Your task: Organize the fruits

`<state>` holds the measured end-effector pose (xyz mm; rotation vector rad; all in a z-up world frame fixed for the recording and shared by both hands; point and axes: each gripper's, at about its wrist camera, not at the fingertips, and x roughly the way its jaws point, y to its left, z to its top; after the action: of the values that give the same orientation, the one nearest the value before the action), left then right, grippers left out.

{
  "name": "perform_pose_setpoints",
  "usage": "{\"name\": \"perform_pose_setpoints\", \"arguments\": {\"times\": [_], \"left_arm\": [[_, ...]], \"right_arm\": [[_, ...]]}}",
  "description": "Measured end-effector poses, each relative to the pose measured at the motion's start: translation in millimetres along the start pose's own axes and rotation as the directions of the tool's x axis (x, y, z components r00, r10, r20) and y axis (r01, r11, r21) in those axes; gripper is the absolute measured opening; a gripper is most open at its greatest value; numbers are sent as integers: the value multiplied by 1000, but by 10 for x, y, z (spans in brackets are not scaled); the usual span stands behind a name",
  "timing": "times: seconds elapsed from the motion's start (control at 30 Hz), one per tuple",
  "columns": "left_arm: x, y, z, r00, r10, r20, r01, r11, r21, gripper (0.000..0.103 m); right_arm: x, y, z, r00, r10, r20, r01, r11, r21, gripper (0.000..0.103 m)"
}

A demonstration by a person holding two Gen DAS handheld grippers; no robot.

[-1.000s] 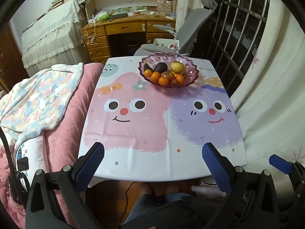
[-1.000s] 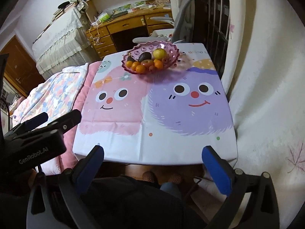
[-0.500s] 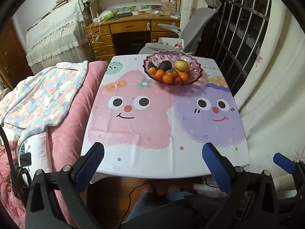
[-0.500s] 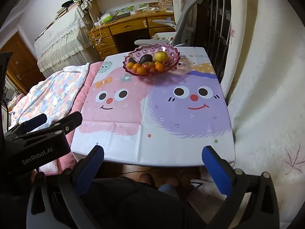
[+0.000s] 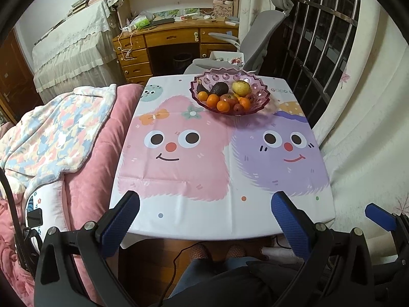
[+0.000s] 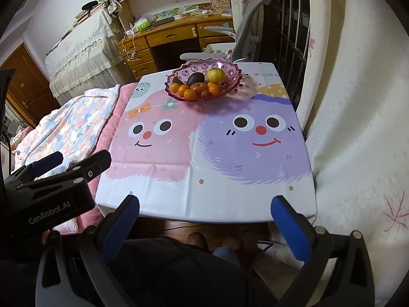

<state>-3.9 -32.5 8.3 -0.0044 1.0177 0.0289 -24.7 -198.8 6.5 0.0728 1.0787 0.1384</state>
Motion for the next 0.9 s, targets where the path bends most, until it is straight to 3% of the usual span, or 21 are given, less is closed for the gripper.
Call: {"name": "perform_pose_setpoints", "arguments": {"times": [0.9], "left_arm": [[38, 19, 30, 1000, -9, -2, 9, 1000, 12, 102]], "right_arm": [[62, 43, -5, 1000, -11, -18, 12, 1000, 11, 103]]}}
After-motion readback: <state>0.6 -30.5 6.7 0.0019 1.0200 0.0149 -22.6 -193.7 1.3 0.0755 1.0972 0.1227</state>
